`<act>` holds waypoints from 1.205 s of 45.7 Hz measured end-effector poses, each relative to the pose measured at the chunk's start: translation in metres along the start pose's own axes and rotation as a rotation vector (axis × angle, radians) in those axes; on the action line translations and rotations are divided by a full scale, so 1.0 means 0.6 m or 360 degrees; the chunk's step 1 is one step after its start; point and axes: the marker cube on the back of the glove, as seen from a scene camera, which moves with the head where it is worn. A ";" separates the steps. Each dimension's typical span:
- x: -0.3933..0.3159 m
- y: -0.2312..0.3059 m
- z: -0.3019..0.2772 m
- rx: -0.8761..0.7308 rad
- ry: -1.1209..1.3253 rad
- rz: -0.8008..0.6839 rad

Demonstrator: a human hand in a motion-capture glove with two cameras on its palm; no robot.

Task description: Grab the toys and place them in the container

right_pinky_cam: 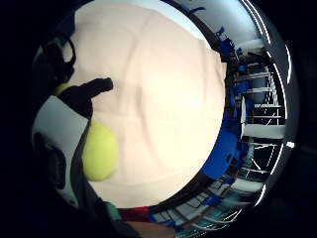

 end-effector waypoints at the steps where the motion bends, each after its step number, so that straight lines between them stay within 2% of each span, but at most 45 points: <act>1: -0.006 -0.001 -0.011 0.0012 -0.0004 -0.0004; 7: -0.050 -0.007 -0.070 0.0083 0.0015 -0.0032; 19: -0.217 -0.029 -0.171 0.0183 0.0105 -0.0267; 26: -0.311 -0.048 -0.211 0.0183 0.0018 -0.0261; 30: -0.364 -0.047 -0.225 0.0176 -0.0068 -0.0402; 33: -0.394 -0.052 -0.227 0.0159 -0.0126 -0.0369; 38: -0.398 -0.052 -0.211 0.0130 -0.0085 -0.0443; 41: -0.389 -0.057 -0.195 0.0068 0.0010 -0.0314; 48: -0.359 -0.050 -0.172 -0.0118 -0.0024 -0.0281; 52: -0.346 -0.035 -0.169 -0.0123 -0.0055 -0.0450; 55: -0.310 -0.031 -0.158 -0.0081 0.0073 -0.0318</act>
